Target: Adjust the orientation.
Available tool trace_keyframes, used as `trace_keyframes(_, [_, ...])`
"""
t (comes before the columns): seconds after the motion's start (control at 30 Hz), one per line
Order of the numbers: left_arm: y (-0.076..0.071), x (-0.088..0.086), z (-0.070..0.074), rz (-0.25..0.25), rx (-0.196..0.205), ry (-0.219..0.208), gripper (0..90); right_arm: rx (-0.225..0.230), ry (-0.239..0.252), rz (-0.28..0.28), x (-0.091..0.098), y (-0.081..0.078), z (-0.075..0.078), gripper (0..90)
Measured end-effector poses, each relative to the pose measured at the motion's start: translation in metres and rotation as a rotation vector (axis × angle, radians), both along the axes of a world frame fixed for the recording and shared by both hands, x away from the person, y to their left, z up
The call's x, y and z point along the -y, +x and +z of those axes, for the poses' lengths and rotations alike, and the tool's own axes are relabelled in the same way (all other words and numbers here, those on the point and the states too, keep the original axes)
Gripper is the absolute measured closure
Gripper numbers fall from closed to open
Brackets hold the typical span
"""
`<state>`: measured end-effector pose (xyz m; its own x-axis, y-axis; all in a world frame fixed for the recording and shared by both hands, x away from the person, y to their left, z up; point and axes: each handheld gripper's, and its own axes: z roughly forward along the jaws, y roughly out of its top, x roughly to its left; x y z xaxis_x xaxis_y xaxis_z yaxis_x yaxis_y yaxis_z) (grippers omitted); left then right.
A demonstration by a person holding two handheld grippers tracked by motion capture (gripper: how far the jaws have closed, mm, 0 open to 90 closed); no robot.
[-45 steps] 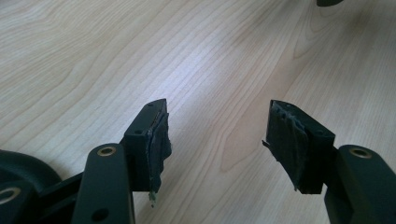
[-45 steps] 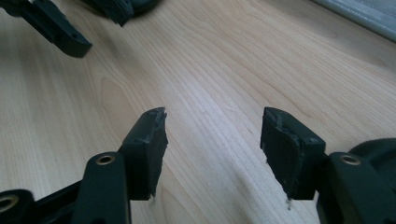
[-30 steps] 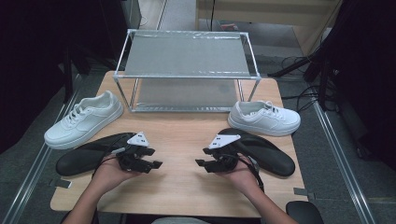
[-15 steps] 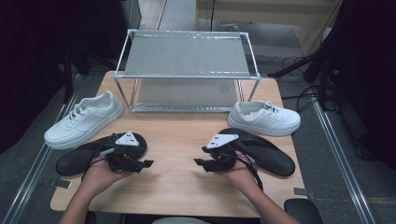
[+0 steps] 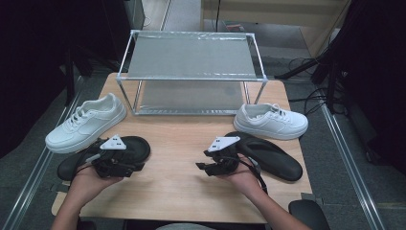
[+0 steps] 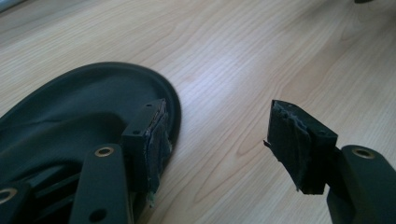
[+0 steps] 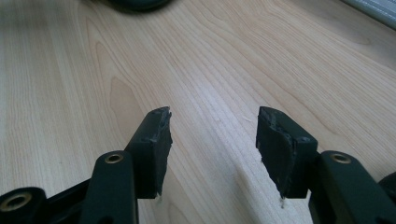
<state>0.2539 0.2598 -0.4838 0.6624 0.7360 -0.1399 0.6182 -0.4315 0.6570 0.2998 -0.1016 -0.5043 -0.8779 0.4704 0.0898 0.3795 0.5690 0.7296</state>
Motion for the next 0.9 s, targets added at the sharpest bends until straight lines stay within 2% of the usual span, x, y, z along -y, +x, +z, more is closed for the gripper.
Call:
trace_keyframes(0.2, [-0.001, -0.013, 0.002, 0.024, 0.01, -0.004, 38.2, -0.007, -0.01, 0.005, -0.002, 0.001, 0.0, 45.9])
trace_keyframes(0.3, [-0.002, -0.022, 0.002, 0.053, 0.019, -0.007, 38.3, -0.009, -0.012, 0.006, -0.002, 0.001, -0.001, 45.9])
trace_keyframes(0.4, [-0.002, -0.031, 0.003, 0.064, 0.023, -0.032, 39.4, -0.009, -0.017, 0.004, -0.003, 0.001, -0.001, 45.8])
trace_keyframes(0.57, [-0.003, -0.042, 0.001, 0.096, 0.022, 0.0, 38.9, -0.009, -0.021, 0.007, -0.004, 0.001, -0.002, 45.8])
trace_keyframes(0.7, [-0.003, -0.052, -0.004, 0.114, 0.001, 0.0, 40.4, -0.009, -0.027, 0.009, -0.005, 0.0, -0.003, 45.8])
trace_keyframes(0.9, [-0.001, -0.058, -0.015, 0.103, -0.031, 0.018, 47.0, -0.012, -0.037, 0.014, -0.006, 0.0, -0.004, 45.8])
